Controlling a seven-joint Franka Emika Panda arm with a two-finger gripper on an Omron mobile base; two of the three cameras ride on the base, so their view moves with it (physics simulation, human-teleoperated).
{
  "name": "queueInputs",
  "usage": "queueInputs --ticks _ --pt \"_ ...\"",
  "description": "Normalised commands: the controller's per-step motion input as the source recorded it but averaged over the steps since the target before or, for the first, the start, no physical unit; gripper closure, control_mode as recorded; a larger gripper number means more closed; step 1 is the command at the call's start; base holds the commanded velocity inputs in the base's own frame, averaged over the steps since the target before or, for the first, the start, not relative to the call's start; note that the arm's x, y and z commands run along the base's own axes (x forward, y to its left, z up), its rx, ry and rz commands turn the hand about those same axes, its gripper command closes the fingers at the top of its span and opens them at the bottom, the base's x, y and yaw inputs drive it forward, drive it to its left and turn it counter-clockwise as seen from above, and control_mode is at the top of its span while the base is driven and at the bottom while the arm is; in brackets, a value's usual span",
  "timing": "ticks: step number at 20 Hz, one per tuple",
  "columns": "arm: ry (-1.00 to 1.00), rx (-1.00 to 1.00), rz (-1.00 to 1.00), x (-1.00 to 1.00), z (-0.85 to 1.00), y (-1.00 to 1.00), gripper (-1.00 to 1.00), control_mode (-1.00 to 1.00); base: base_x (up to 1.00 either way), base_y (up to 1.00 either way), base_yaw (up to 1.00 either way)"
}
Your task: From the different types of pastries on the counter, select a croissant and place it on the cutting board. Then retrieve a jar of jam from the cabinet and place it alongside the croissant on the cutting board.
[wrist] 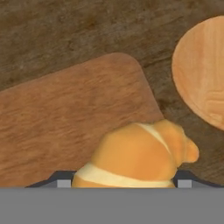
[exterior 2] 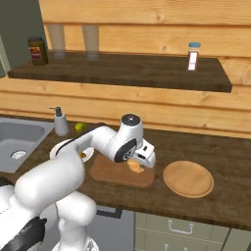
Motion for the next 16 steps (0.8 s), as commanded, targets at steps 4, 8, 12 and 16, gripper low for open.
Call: queueInputs --ticks 4,8,12,16 --pt "0.01 -0.06 0.08 0.5 0.24 0.49 1.0 -1.0 0.0 0.0 0.0" --pt "0.08 -0.05 0.1 0.61 0.0 0.46 1.0 -1.0 0.0 0.0 0.0" --pt "0.07 -0.03 0.12 0.41 -0.02 0.31 1.0 -1.0 0.0 0.0 0.0" --pt "0.05 -0.02 0.12 0.16 -0.16 0.23 1.0 -1.0 0.0 0.0 0.0"
